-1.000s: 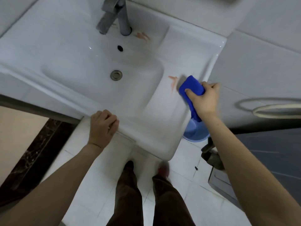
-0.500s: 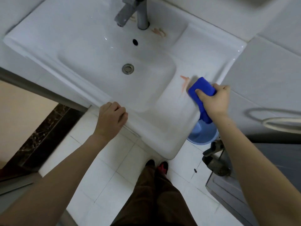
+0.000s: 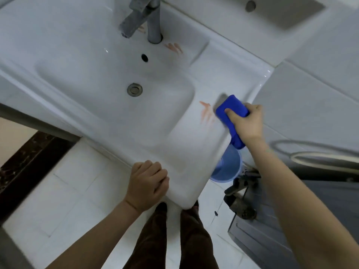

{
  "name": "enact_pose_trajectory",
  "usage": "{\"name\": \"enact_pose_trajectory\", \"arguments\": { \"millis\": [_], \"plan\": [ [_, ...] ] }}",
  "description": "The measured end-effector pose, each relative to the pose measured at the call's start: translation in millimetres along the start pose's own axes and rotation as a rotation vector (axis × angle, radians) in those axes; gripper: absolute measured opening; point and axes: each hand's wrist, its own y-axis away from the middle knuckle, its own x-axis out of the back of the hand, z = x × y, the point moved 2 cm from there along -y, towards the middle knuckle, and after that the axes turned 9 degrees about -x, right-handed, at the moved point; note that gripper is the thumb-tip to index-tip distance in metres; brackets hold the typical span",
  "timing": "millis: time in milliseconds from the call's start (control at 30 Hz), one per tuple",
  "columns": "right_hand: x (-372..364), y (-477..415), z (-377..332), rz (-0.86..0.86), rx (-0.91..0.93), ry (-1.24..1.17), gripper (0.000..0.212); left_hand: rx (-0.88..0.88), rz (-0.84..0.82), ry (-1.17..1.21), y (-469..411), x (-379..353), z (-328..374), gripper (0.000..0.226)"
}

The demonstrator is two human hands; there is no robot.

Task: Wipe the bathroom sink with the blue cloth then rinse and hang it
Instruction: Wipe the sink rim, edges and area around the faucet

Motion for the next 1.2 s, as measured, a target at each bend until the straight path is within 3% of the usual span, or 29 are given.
{"name": "enact_pose_trajectory", "arguments": {
  "millis": [133, 233, 333, 433, 567, 700, 800, 900, 1100, 1200],
  "plan": [
    [8.1, -15.8, -10.4, 0.020, -0.029, 0.006, 0.042, 0.042, -0.013, -0.019, 0.0, 0.2, 1.8, 0.023],
    [-3.1, 46.9, 13.4, -0.121, 0.016, 0.033, 0.040, 0.067, -0.022, -0.013, -2.4, 2.1, 5.2, 0.023],
    [-3.8, 73.2, 25.1, -0.261, 0.175, 0.141, 0.036, 0.091, -0.014, -0.024, -3.5, 2.1, 6.9, 0.024],
    [8.9, -1.3, 7.0, -0.121, 0.271, 0.186, 0.033, 0.105, 0.011, -0.049, -3.1, 1.5, 7.8, 0.027],
    [29.4, -79.2, -13.4, 0.000, 0.146, 0.147, 0.032, 0.117, 0.036, -0.061, -4.0, 0.7, 11.0, 0.028],
    [21.1, -13.9, -3.9, -0.080, 0.112, 0.101, 0.034, 0.134, 0.027, -0.070, -2.9, 1.2, 12.0, 0.028],
    [5.7, 48.2, 6.5, -0.257, 0.242, 0.255, 0.033, 0.137, -0.028, -0.083, -4.8, 3.6, 12.4, 0.027],
    [11.6, 49.1, -10.0, -0.288, 0.288, 0.344, 0.035, 0.128, -0.080, -0.075, -6.8, 10.3, 13.0, 0.024],
    [-6.2, -14.3, -79.3, -0.357, 0.299, -0.016, 0.035, 0.338, 0.022, -0.087, -10.6, 35.8, -29.7, 0.021],
    [-50.3, -48.2, -81.3, -0.261, 0.351, 0.384, 0.045, 0.381, 0.030, -0.094, -9.6, 36.3, -53.0, 0.023]
  ]
}}
